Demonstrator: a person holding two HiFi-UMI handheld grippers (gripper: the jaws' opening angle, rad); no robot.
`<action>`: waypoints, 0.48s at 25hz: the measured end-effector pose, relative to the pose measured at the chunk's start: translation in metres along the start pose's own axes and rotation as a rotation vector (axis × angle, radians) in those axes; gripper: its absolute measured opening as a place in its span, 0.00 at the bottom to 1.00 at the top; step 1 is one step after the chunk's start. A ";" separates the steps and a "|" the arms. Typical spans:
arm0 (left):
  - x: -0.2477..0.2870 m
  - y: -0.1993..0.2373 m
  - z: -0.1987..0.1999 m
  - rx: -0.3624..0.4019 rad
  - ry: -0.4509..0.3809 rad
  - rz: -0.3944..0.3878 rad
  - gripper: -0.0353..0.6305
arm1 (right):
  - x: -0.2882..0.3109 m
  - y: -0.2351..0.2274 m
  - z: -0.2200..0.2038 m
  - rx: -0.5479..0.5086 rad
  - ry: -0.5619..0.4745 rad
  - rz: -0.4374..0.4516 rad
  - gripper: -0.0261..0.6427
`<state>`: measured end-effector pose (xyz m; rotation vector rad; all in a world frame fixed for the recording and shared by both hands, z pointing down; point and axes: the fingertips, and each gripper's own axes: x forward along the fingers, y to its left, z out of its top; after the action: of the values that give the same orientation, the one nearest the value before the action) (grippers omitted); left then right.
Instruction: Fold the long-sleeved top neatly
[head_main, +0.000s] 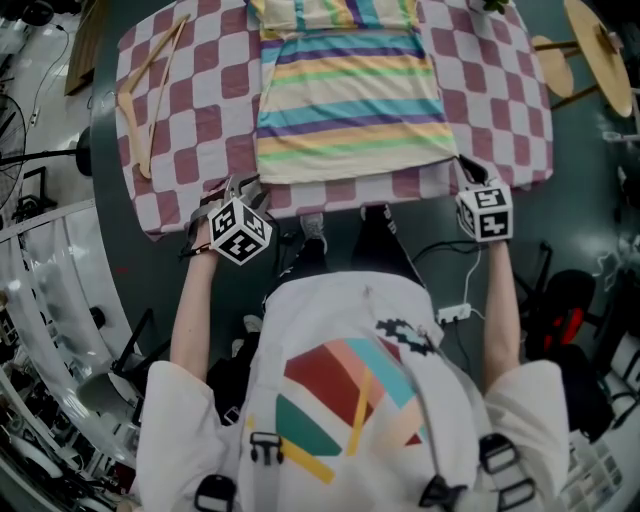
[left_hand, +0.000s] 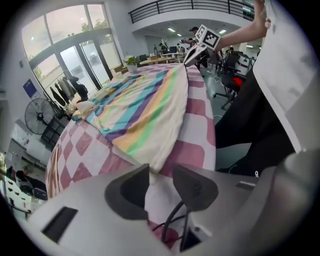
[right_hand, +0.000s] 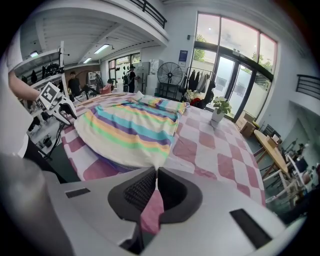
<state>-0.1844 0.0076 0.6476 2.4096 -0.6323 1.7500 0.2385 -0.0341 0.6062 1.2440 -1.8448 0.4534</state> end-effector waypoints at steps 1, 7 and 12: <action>0.001 0.002 0.001 0.002 0.003 0.011 0.26 | 0.001 0.000 0.000 -0.001 -0.002 0.003 0.07; -0.002 0.013 -0.002 -0.043 0.005 0.047 0.08 | -0.002 -0.001 0.004 -0.010 -0.005 0.009 0.07; -0.043 0.039 0.016 -0.225 -0.113 0.066 0.07 | -0.013 -0.007 0.018 -0.023 -0.060 0.001 0.07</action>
<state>-0.1961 -0.0216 0.5955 2.3682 -0.8808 1.4816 0.2391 -0.0418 0.5847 1.2537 -1.8957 0.3980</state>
